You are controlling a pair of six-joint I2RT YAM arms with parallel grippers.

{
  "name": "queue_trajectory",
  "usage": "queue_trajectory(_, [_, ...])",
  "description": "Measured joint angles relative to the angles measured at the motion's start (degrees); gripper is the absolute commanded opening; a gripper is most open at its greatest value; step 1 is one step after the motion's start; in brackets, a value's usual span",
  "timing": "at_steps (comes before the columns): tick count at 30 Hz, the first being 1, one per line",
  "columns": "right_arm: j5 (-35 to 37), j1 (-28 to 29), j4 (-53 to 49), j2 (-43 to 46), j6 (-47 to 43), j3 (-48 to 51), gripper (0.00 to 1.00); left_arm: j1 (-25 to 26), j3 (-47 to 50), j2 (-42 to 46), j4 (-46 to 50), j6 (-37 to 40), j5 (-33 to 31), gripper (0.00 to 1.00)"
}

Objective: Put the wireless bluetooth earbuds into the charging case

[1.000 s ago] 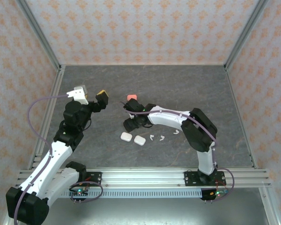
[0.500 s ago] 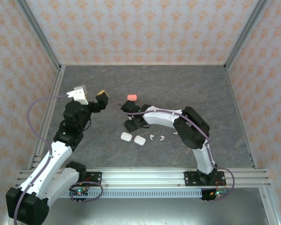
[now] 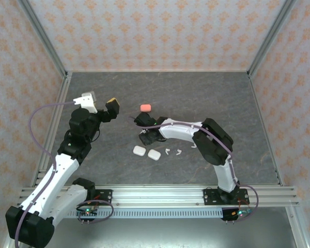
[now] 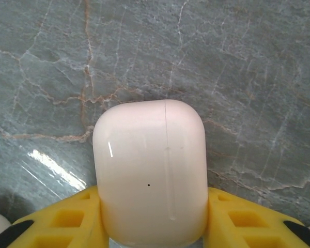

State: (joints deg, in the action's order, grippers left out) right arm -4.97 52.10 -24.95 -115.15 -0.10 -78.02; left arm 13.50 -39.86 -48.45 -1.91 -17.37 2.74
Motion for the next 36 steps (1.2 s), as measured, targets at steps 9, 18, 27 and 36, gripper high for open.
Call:
queue_trajectory(9, [0.7, -2.3, 11.3, 16.8, -7.8, 13.2, 0.41, 0.0, -4.0, -3.1, 5.6, 1.0, 7.3, 0.87])
queue_trajectory(18, [-0.6, -6.1, 24.0, 32.1, -19.1, 20.9, 0.40, 0.0, -8.2, -7.6, 7.7, 1.0, 22.7, 0.79])
queue_trajectory(27, [-4.5, -6.1, 29.3, 37.4, -28.0, 22.8, 0.40, 0.0, -11.0, -11.0, 7.0, 0.0, 37.5, 0.79])
queue_trajectory(36, [-8.2, -6.1, 29.9, 38.6, -30.6, 22.8, 0.40, 2.1, -13.1, -14.9, 6.8, -0.7, 42.3, 0.78])
